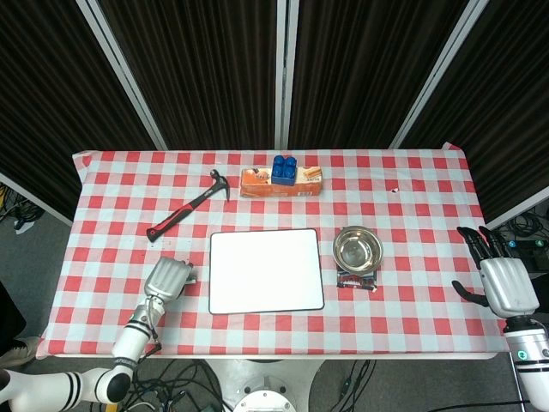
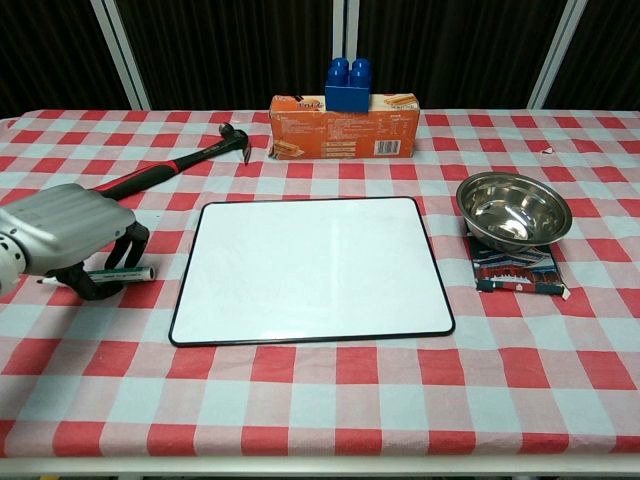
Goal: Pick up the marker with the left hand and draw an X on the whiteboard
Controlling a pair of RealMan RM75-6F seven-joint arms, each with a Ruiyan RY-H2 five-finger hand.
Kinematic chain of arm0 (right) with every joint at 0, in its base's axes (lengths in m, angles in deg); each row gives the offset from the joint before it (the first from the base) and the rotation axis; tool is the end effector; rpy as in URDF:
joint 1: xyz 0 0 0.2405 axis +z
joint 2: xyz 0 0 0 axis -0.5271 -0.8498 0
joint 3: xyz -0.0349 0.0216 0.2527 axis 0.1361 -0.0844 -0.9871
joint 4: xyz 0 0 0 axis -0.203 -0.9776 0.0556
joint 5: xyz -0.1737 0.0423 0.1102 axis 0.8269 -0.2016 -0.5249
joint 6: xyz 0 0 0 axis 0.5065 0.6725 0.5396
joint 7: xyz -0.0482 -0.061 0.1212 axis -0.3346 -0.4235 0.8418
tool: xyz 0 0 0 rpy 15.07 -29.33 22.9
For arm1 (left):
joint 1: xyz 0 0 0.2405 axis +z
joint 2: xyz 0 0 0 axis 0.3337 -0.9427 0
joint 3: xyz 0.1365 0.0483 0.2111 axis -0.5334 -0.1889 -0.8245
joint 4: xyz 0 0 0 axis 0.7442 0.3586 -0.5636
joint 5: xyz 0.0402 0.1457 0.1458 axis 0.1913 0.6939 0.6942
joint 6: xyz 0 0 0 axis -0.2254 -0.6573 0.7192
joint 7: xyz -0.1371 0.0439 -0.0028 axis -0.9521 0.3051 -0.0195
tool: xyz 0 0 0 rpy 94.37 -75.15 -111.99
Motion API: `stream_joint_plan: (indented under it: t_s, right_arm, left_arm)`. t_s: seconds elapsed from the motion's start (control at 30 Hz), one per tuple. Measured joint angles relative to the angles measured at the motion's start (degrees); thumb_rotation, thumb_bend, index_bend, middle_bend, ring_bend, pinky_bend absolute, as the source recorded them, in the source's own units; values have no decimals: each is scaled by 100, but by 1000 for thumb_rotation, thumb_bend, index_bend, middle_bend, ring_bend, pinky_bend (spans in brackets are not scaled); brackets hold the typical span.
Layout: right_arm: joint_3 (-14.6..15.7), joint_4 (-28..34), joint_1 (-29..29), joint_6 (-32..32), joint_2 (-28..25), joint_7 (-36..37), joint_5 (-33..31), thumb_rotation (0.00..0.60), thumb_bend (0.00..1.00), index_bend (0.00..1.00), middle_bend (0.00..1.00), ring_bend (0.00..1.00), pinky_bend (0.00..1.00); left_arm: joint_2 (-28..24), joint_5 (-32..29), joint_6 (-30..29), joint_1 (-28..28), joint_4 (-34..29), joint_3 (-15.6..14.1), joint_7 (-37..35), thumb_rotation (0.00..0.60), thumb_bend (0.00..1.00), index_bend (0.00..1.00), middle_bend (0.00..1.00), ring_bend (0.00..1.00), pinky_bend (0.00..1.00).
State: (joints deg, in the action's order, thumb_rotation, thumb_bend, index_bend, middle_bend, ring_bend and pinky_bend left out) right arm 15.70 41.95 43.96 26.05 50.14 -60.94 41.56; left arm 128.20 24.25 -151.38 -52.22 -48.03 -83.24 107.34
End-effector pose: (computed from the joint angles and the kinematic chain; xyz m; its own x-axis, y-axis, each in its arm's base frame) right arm -0.3024 -0.2275 0.1752 0.4347 -0.0535 0.8990 -0.8985 -0.0927 0.4290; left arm -0.2120 0.2768 -0.0478 0.7486 0.2577 0.6109 0.6619 -0.3444 -0.6658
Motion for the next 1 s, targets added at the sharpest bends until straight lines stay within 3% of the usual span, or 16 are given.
stream_joint_plan:
  t_s: [0.2, 0.3, 0.5, 0.73, 0.83, 1.0]
  right_arm:
    - [-12, 47, -10, 56, -28, -40, 23, 600, 148, 40, 92, 0, 79]
    - [-20, 74, -18, 94, -43, -65, 40, 600, 148, 40, 92, 0, 80]
    - [-14, 119, -16, 82, -63, -96, 48, 600, 148, 41, 92, 0, 80]
    - [-14, 151, -32, 105, -86, -114, 41, 600, 148, 41, 92, 0, 79]
    - [-10, 155, -43, 114, -87, -105, 39, 600, 148, 40, 92, 0, 79]
    - [1, 153, -59, 120, -85, -80, 40, 600, 148, 41, 93, 0, 80]
  left_arm:
    - [-291, 336, -9, 69, -127, 94, -1027, 600, 369, 582, 605, 738, 972]
    - [-447, 561, 28, 98, -203, 194, -1918, 600, 369, 578, 602, 737, 972]
    - [-566, 1297, 43, 79, -59, 405, -4393, 600, 367, 575, 596, 730, 969]
    - [-237, 2266, 187, -292, 982, 587, -7019, 600, 368, 570, 592, 718, 961]
    - [48, 2509, 303, -527, 1515, 624, -7682, 600, 367, 570, 591, 713, 956]
    - [502, 2724, 461, -830, 2273, 603, -8066, 600, 367, 570, 591, 711, 952]
